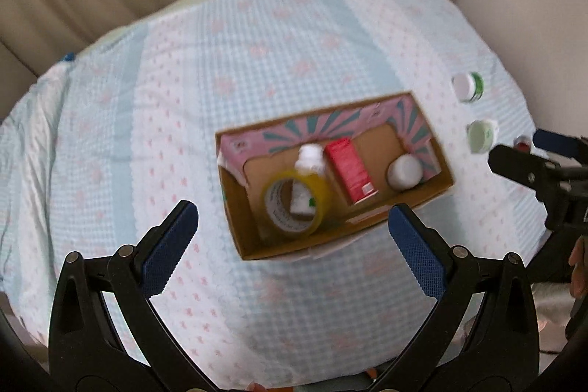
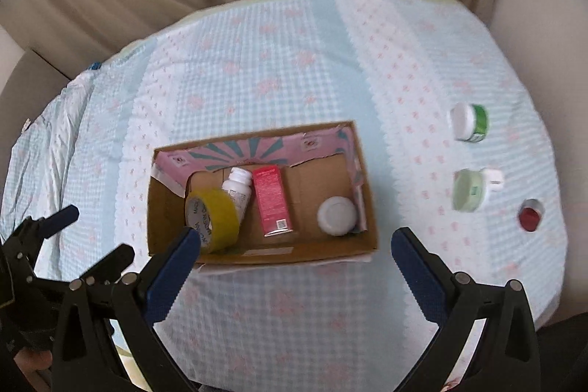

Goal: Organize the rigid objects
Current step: 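Move both tools back toward the remaining jars on the bed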

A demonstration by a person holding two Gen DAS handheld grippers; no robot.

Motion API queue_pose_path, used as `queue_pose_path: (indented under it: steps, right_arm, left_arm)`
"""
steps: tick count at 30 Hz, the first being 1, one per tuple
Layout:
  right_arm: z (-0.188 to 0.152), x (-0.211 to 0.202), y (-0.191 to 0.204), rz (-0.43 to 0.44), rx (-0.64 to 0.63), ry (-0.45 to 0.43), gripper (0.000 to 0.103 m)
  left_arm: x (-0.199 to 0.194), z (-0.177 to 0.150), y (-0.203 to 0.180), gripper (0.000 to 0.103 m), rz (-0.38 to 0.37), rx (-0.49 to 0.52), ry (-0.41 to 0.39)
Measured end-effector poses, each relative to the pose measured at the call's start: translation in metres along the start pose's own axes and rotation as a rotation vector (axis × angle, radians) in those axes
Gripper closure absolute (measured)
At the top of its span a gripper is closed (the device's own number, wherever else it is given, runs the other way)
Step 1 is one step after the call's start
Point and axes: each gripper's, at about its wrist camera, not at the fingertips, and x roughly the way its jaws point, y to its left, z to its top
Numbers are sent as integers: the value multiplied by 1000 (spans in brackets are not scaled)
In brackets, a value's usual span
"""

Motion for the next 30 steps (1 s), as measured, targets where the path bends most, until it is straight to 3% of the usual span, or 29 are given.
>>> queue_pose_path:
  steps: [6,11,15,24,30]
  right_arm:
    - [-6,-55,-32,-56,24,-75,0]
    - [-16,-87,-88,-80,97,-97,0]
    - [-25,-106,-149,-101,147,-112,0]
    - [-43,-112,-272,-120,139,-130,0]
    - [-48,-104,-326,-111,205,-116,0]
  left_arm:
    - [-42,13,-44,0,5,19,-115]
    - [-51,18,-97,0,-34,19,-126]
    - [-52,21,-147,0,-3,31,-129]
    - [-31,27,-265,0,-57,4,-108]
    - [-11,37,-317,0,-61,46,-81]
